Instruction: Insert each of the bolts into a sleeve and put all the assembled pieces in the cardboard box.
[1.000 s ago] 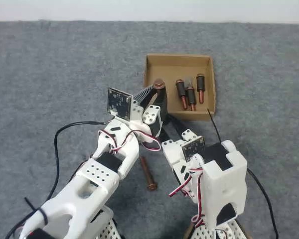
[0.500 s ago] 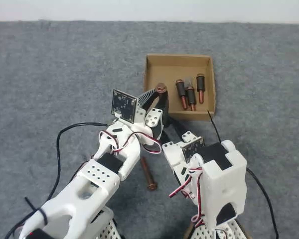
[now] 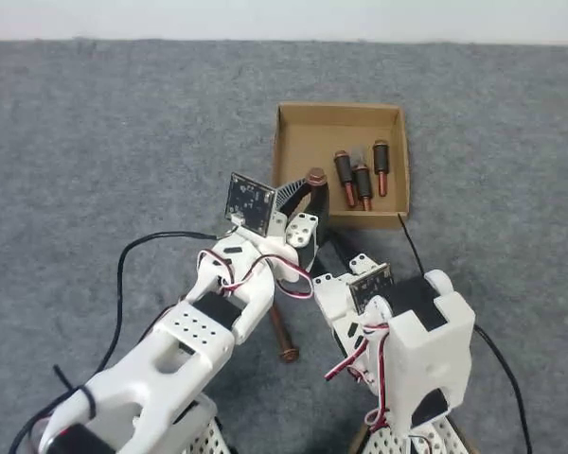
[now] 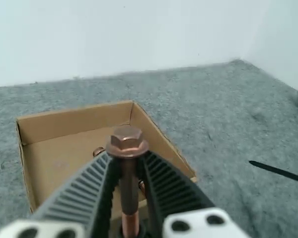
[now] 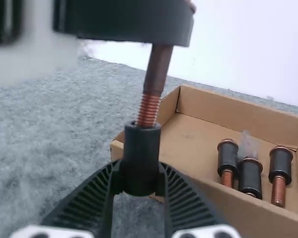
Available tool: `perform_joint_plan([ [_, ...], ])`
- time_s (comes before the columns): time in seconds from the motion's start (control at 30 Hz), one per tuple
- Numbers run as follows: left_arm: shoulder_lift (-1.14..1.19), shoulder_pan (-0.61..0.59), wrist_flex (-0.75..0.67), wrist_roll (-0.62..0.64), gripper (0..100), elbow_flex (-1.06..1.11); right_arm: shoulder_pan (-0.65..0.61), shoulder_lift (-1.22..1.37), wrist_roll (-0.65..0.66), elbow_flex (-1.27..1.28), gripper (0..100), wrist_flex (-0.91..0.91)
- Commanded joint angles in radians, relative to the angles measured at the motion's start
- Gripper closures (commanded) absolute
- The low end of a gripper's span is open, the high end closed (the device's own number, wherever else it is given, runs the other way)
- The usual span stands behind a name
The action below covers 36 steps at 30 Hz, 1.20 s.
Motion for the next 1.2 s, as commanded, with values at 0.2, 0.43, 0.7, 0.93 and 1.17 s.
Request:
perform_joint_plan([
  [0.2, 0.003, 0.014, -0.020, -0.008, 99, -0.007, 0.059, -0.076, -0.006, -0.008, 99.2, -0.018],
  [0.43, 0.011, 0.012, 0.075, -0.011, 99, 0.005, 0.062, -0.077, -0.005, -0.008, 99.2, -0.018],
  [0.7, 0.011, 0.009, 0.100, -0.014, 99, 0.033, 0.065, -0.077, -0.003, -0.008, 99.2, -0.019],
  [0.93, 0.011, 0.008, 0.100, -0.014, 99, 0.058, 0.065, -0.077, -0.003, -0.009, 99.2, -0.019],
  [1.17, 0.011, 0.012, 0.100, -0.014, 99, 0.058, 0.067, -0.076, -0.002, -0.017, 99.2, -0.018],
])
